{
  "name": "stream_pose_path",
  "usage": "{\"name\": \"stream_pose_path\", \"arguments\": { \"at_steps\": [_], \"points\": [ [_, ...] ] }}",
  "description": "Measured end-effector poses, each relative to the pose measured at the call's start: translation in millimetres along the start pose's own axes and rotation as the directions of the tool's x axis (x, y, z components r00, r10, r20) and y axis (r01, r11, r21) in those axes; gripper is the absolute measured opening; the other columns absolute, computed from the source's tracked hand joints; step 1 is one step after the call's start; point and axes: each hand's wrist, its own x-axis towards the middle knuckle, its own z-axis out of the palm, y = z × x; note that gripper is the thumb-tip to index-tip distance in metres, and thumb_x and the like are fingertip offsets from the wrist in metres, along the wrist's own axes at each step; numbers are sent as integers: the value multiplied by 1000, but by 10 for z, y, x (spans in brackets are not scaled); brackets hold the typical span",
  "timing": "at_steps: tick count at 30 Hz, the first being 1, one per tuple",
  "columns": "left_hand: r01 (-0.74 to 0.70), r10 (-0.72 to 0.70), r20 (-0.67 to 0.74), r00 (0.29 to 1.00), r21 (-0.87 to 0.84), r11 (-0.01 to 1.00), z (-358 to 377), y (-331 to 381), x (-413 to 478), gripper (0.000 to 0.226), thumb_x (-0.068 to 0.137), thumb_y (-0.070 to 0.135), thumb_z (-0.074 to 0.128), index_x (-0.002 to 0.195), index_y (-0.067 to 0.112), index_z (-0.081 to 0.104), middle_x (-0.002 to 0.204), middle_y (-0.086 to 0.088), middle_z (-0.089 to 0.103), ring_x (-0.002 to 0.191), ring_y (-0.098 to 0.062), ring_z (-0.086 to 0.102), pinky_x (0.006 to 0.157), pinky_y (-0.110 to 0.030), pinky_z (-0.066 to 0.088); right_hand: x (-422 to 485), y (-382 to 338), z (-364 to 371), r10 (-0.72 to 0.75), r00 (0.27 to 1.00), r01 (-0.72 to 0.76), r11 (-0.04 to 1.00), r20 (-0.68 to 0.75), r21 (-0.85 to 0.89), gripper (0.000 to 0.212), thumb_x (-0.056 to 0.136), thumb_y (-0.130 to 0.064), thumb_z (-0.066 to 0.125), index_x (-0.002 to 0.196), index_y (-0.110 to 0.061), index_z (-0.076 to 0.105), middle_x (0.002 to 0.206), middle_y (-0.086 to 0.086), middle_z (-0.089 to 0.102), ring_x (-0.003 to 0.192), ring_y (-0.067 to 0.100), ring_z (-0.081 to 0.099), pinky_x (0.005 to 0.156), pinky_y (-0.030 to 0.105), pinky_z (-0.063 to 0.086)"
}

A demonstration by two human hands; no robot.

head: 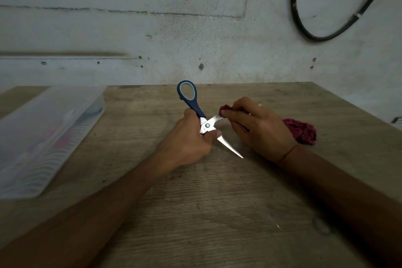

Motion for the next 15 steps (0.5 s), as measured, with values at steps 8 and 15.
{"name": "stream_pose_path", "arguments": {
  "at_steps": [8, 15],
  "points": [
    [16, -16, 2, 1000, -22, 1000, 3, -8, 10, 33, 91, 33, 68, 106, 11, 48, 80, 8, 48, 68, -5, 48, 57, -18, 36, 18, 299, -151, 422, 882, -416, 906, -212, 73, 20, 93, -19, 62, 108, -10, 73, 95, 8, 66, 79, 12, 57, 73, 21, 46],
    [54, -53, 15, 998, -37, 998, 17, -35, 44, 34, 92, 32, 68, 106, 7, 51, 76, 5, 49, 62, -4, 47, 51, -17, 35, 20, 290, -359, 788, 615, -655, 508, 5, 559, 32, 93, -12, 58, 124, -16, 63, 117, -2, 66, 101, 7, 63, 85, 22, 55]
  ]
}}
